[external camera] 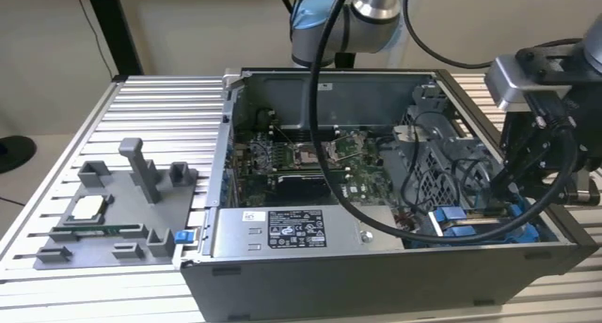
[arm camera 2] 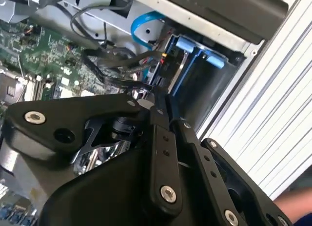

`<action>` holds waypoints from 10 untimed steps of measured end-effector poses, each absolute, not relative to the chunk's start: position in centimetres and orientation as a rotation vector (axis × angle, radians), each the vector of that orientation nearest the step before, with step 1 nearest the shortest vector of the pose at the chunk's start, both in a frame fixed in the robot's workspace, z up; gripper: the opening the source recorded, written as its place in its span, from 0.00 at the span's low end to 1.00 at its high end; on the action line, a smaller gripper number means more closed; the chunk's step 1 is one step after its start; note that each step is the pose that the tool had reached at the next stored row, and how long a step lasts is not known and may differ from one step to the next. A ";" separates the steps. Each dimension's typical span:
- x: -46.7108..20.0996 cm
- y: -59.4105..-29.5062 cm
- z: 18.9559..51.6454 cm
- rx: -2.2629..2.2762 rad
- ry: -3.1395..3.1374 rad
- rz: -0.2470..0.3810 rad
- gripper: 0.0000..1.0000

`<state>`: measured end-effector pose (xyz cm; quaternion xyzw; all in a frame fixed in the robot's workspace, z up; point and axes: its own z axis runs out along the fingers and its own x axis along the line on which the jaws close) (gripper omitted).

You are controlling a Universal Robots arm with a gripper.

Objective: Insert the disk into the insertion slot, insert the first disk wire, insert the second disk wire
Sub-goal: 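Insert the second disk wire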

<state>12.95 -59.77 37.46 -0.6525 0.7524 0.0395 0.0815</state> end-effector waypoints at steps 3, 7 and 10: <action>12.0 -59.8 37.2 -1.944 2.237 0.101 0.00; 11.3 -59.8 36.7 -1.944 2.227 0.091 0.00; 11.2 -59.8 36.2 -1.946 2.223 0.087 0.00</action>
